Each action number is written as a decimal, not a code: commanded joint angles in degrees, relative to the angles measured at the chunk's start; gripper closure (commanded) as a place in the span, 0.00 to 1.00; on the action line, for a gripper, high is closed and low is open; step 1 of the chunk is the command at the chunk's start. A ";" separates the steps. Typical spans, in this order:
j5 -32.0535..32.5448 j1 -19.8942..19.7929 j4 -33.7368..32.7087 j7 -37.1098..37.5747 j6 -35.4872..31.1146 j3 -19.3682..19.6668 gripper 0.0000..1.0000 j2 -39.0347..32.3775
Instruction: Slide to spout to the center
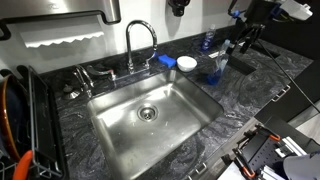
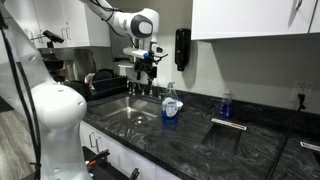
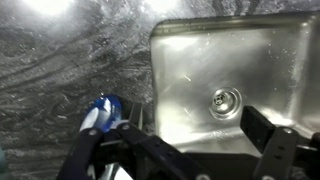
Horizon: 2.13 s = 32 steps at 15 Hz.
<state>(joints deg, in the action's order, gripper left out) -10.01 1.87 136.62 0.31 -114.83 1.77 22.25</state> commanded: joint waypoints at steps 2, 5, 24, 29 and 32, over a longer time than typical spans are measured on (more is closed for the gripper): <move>-5.00 4.73 1.04 -5.58 -12.84 -2.95 0.00 -0.89; -2.94 7.52 -0.07 -8.24 -22.22 -5.68 0.00 -4.45; 13.36 7.63 -3.54 -3.29 -47.39 -10.25 0.00 -16.43; 14.26 7.50 -7.91 -2.18 -54.08 -9.67 0.00 -24.81; 15.51 8.05 -10.69 -0.86 -56.69 -8.50 0.00 -28.53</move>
<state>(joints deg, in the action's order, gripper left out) 3.31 10.17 129.72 -2.46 -168.79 -7.33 -1.76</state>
